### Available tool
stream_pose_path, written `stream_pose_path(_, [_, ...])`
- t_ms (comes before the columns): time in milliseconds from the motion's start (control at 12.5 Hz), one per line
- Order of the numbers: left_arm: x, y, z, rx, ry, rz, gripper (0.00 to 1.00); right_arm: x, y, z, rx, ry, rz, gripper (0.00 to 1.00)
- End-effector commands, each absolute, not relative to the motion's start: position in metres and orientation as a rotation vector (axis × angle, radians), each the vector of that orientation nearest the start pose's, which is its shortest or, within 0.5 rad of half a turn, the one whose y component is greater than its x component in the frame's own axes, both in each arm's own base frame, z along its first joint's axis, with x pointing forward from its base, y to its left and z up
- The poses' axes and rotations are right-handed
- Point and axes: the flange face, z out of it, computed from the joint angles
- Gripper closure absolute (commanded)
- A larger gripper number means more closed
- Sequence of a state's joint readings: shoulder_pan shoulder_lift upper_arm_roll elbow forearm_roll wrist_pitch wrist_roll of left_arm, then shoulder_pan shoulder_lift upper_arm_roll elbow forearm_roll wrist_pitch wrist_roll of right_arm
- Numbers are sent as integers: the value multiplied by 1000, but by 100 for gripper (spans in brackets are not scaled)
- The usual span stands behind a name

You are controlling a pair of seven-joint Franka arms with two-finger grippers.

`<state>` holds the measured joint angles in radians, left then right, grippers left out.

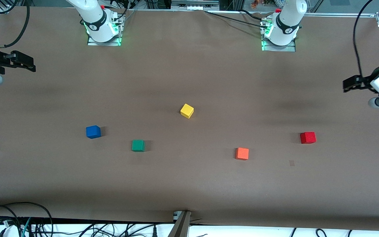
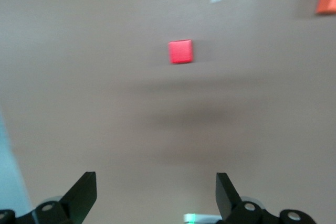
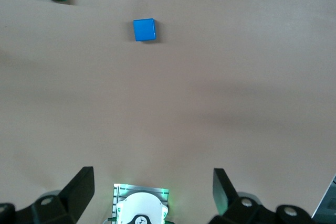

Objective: Pass red block to right arm, stack on blue
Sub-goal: 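Lower the left gripper toward the red cube while the right gripper extends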

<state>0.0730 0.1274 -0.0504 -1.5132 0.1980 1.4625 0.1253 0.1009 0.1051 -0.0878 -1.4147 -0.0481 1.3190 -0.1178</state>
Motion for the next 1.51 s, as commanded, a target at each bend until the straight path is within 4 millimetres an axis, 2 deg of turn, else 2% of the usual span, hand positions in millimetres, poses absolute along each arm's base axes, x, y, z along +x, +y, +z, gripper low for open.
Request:
stream_pose_path(0, [576, 65, 611, -2833, 364, 281, 0, 560, 2, 622, -3146, -200, 308, 0])
stream_pose_path(319, [567, 138, 636, -2765, 710, 302, 0, 560, 2, 622, -3147, -198, 306, 0])
stream_pose_path(399, [570, 162, 628, -2744, 831, 320, 0, 562, 0, 619, -3147, -195, 313, 0])
stream_pose_path(478, [572, 176, 625, -2706, 971, 324, 0, 564, 1, 618, -3147, -196, 298, 0])
stream_pose_path(638, [582, 210, 605, -2636, 1235, 335, 0, 568, 1, 621, -3149, -198, 250, 0])
stream_pose_path(797, [599, 248, 574, -2619, 1419, 344, 0, 570, 4, 620, -3134, -203, 232, 0])
stream_pose_path(877, [603, 270, 555, -2615, 1559, 316, 0, 575, 4, 610, -3131, -198, 263, 0])
stream_pose_path(1037, [607, 316, 507, -2636, 1752, 212, 0, 577, 6, 605, -3131, -201, 275, 0])
stream_pose_path(1196, [606, 350, 451, -2644, 1933, 92, 0, 577, 5, 606, -3132, -184, 270, 0])
stream_pose_path(1435, [599, 383, 363, -2633, 2215, -178, 0, 578, 8, 606, -3117, -188, 256, 0])
